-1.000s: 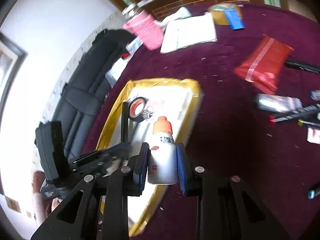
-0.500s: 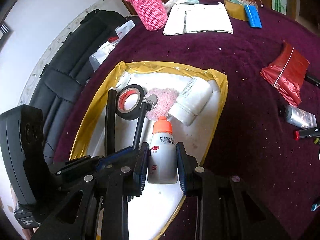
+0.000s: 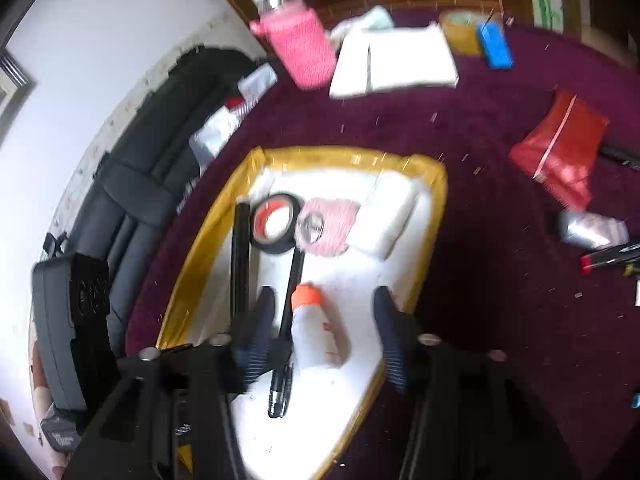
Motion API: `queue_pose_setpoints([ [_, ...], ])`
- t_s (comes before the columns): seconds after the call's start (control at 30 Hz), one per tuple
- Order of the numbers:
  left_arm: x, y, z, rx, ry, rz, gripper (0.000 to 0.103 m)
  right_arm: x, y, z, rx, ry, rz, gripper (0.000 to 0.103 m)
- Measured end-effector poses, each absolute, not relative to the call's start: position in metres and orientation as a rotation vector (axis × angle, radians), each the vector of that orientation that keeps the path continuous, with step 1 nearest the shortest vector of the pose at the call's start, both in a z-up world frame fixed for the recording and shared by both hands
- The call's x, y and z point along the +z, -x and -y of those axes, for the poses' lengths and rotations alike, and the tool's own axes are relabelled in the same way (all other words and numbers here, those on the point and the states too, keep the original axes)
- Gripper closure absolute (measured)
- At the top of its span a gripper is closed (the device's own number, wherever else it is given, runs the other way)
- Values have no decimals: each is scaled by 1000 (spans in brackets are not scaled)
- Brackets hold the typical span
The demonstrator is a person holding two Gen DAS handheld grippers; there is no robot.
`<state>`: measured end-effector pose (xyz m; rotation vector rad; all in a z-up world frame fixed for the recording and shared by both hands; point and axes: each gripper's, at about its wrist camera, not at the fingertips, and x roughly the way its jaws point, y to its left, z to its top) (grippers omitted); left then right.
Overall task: Organize objects
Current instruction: 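Place the marker and glue bottle in the tray and open both grippers, then grasp the yellow-capped black marker with the left gripper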
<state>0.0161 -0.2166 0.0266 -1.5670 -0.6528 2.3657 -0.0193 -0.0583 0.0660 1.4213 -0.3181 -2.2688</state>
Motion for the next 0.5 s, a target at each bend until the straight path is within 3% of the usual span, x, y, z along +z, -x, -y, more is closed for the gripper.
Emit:
queue_pose_setpoints([
  [0.1,42,-29,217,2410,1503,681,53,82,9,35,-2333,-1333,341,46],
  [0.23,64,-45,201,2424,1396,669,42,95,-10,-14,-2440,-1258,367,39],
  [0.5,85,-70,135,2318,1236,620,35,86,-22,-153,-2671,-1303,541,39],
])
